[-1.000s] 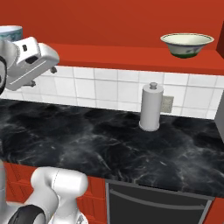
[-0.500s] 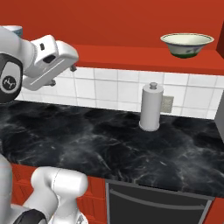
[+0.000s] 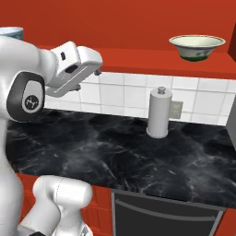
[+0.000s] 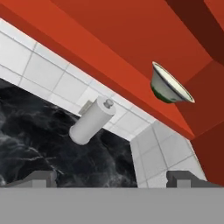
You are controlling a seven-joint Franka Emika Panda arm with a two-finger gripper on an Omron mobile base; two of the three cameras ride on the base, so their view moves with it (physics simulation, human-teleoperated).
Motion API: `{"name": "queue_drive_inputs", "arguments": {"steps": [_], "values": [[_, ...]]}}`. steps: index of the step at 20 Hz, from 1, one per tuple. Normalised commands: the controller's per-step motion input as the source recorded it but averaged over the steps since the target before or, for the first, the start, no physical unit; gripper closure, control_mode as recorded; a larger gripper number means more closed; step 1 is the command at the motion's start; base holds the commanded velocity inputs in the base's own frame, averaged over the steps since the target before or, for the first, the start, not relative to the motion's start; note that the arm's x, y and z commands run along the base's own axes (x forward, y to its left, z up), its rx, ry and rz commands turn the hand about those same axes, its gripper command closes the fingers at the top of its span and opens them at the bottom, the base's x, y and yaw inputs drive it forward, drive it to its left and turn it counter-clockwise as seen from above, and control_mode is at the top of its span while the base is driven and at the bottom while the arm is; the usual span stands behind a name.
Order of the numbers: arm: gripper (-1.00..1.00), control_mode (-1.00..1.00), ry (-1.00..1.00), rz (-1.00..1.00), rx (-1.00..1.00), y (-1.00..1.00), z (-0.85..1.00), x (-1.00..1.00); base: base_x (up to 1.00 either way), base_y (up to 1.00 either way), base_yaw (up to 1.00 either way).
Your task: Move the bowls from the cabinet to the plates on the dining table.
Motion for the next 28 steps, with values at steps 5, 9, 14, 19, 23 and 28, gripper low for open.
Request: {"name": "queue_drive_inputs", "arguments": {"steps": [5, 9, 14, 19, 23, 28], "values": [[-1.00, -1.00, -0.03, -0.06, -0.02, -0.49, 0.03, 0.12, 0.00, 0.00, 0.00], [-1.00, -1.00, 0.04, -0.05, 0.00, -0.42, 0.17, 0.18, 0.00, 0.00, 0.00], [-1.00, -1.00, 0.02, -0.05, 0.00, -0.38, 0.10, 0.19, 0.00, 0.00, 0.00], [-1.00, -1.00, 0.00, -0.03, -0.01, -0.35, 0.02, 0.28, 0.00, 0.00, 0.00], [-1.00, -1.00, -0.01, -0.02, -0.02, -0.28, 0.06, 0.33, 0.00, 0.00, 0.00], [-1.00, -1.00, -0.01, -0.02, -0.03, -0.22, 0.07, 0.35, 0.00, 0.00, 0.00]]}}
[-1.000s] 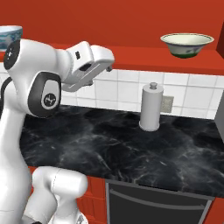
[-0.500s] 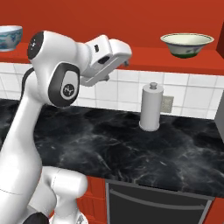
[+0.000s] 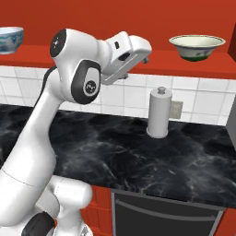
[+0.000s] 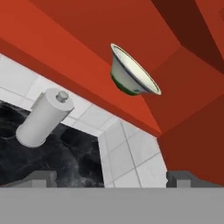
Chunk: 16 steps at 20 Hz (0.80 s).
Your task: Move the bowls from the cabinet to the plates on the dining table.
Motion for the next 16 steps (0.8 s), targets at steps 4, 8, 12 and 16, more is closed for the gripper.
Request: {"name": "queue_drive_inputs", "arguments": {"steps": [4, 8, 12, 16], "values": [[-1.00, -1.00, 0.00, -0.02, -0.03, -0.21, 0.08, 0.36, 0.00, 0.00, 0.00], [-1.00, -1.00, 0.00, -0.02, -0.02, -0.21, 0.09, 0.38, 0.00, 0.00, 0.00], [-1.00, -1.00, 0.00, -0.01, -0.01, -0.19, 0.08, 0.44, 0.00, 0.00, 0.00], [-1.00, -1.00, 0.00, 0.00, -0.01, -0.21, 0.04, 0.47, 0.00, 0.00, 0.00]]}}
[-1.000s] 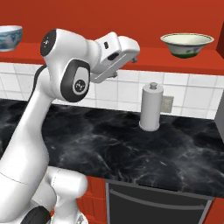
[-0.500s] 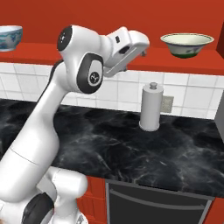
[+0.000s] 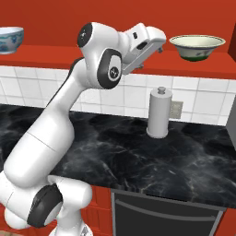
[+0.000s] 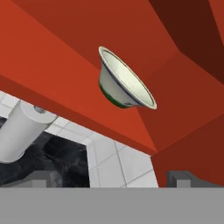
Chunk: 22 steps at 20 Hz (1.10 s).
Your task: Move the bowls from the cabinet to the plates on the dining table.
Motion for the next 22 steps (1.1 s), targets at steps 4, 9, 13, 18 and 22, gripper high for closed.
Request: {"name": "queue_drive_inputs", "arguments": {"steps": [4, 9, 13, 18, 22], "values": [[-1.00, -1.00, 0.00, 0.00, 0.00, -0.24, 0.04, 0.47, 0.00, 0.00, 0.00], [-1.00, -1.00, 0.01, 0.00, 0.00, -0.24, 0.02, 0.48, 0.00, 0.00, 0.00], [-1.00, -1.00, 0.01, 0.00, 0.00, -0.21, 0.00, 0.48, 0.00, 0.00, 0.00], [-1.00, -1.00, 0.01, 0.00, 0.00, -0.21, 0.00, 0.44, 0.00, 0.00, 0.00], [-1.00, -1.00, 0.01, 0.00, 0.00, -0.23, 0.00, 0.40, 0.00, 0.00, 0.00]]}}
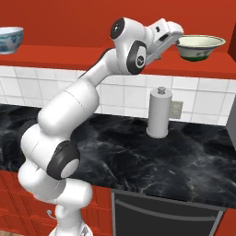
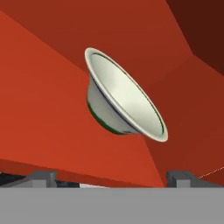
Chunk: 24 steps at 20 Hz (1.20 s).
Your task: Move the bowls from the cabinet to the plates on the dining table.
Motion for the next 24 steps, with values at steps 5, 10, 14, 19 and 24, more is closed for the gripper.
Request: {"name": "queue_drive_inputs", "arguments": {"steps": [5, 10, 14, 19, 24], "values": [[-1.00, -1.00, 0.00, 0.00, 0.00, -0.22, 0.00, 0.37, 0.00, 0.00, 0.00], [-1.00, -1.00, 0.00, 0.00, 0.00, -0.24, 0.00, 0.37, 0.00, 0.00, 0.00], [-1.00, -1.00, 0.03, 0.00, 0.00, -0.19, -0.03, 0.32, 0.00, 0.00, 0.00], [-1.00, -1.00, 0.03, 0.01, 0.00, -0.19, -0.04, 0.31, 0.00, 0.00, 0.00], [-1.00, -1.00, 0.02, 0.01, 0.00, -0.18, -0.03, 0.29, 0.00, 0.00, 0.00]]}}
